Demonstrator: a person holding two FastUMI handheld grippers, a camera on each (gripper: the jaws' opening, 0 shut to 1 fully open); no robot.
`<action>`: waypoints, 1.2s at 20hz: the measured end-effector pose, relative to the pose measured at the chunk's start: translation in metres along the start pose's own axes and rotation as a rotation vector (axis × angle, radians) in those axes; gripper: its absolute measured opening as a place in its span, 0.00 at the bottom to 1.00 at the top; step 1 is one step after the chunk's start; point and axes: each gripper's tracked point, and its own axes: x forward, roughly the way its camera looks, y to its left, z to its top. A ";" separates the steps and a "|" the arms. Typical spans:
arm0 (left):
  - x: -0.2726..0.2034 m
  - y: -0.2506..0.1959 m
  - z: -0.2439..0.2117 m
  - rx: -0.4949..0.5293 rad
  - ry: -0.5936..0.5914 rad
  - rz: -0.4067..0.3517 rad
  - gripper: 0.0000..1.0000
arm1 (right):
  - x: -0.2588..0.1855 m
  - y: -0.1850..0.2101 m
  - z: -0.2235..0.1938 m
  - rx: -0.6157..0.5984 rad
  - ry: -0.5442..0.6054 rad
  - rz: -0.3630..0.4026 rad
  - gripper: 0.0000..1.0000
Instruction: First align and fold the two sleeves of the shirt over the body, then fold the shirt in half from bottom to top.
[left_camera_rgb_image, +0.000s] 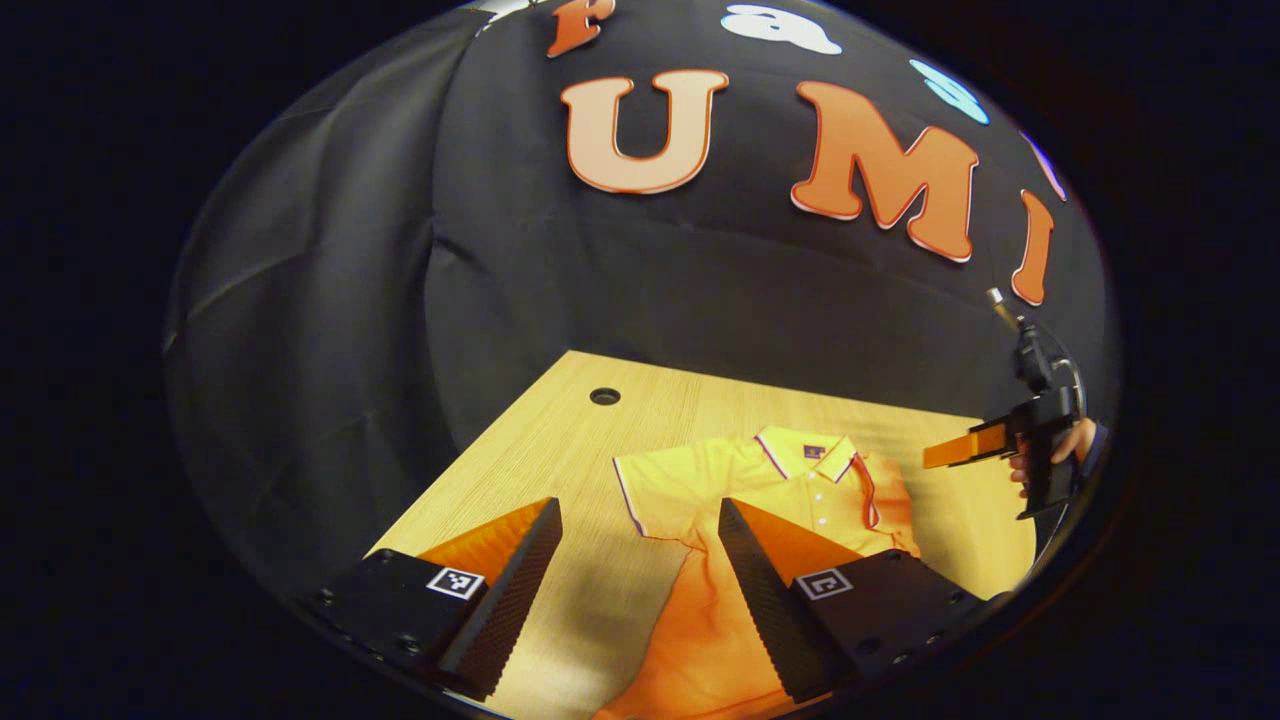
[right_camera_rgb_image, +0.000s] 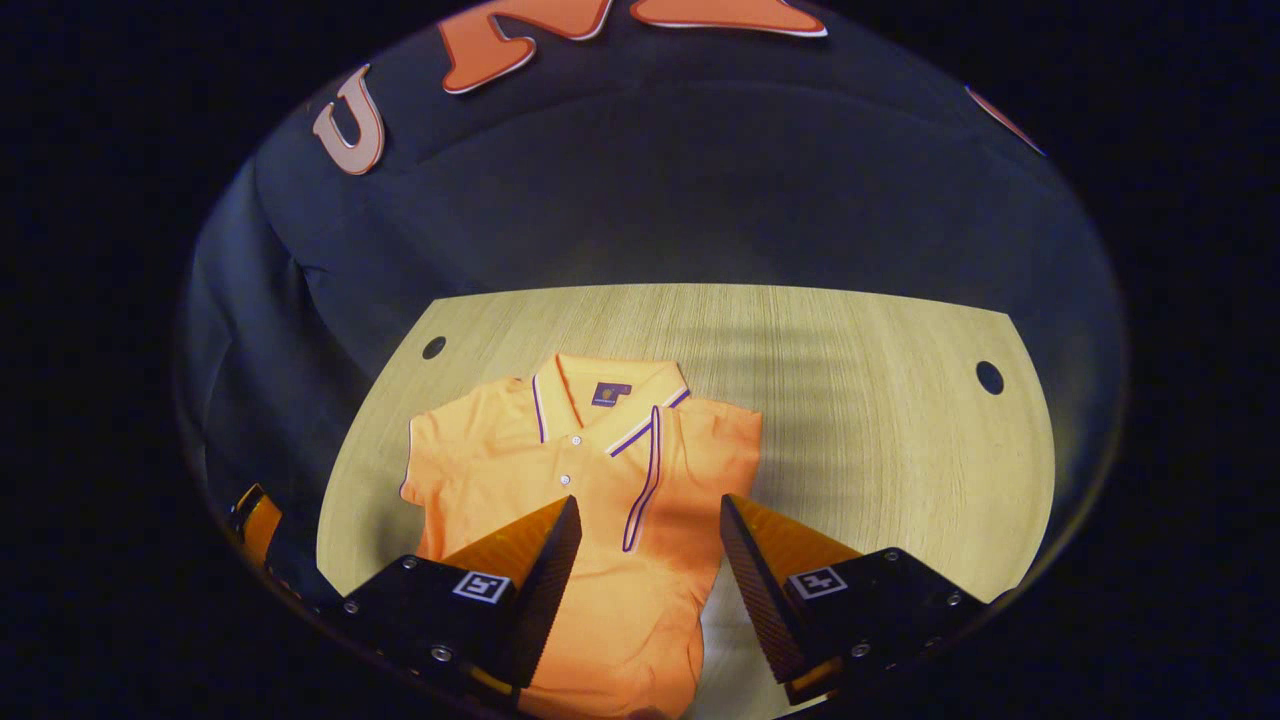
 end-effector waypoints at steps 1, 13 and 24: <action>0.016 -0.002 -0.001 -0.006 0.038 -0.027 0.97 | -0.008 0.001 -0.002 0.001 -0.016 -0.019 0.87; 0.146 -0.009 -0.065 -0.008 0.520 -0.166 0.98 | -0.109 0.035 -0.051 0.087 -0.198 -0.202 0.94; 0.226 -0.013 -0.086 0.026 0.693 -0.100 0.95 | -0.164 0.044 -0.085 0.129 -0.277 -0.293 0.95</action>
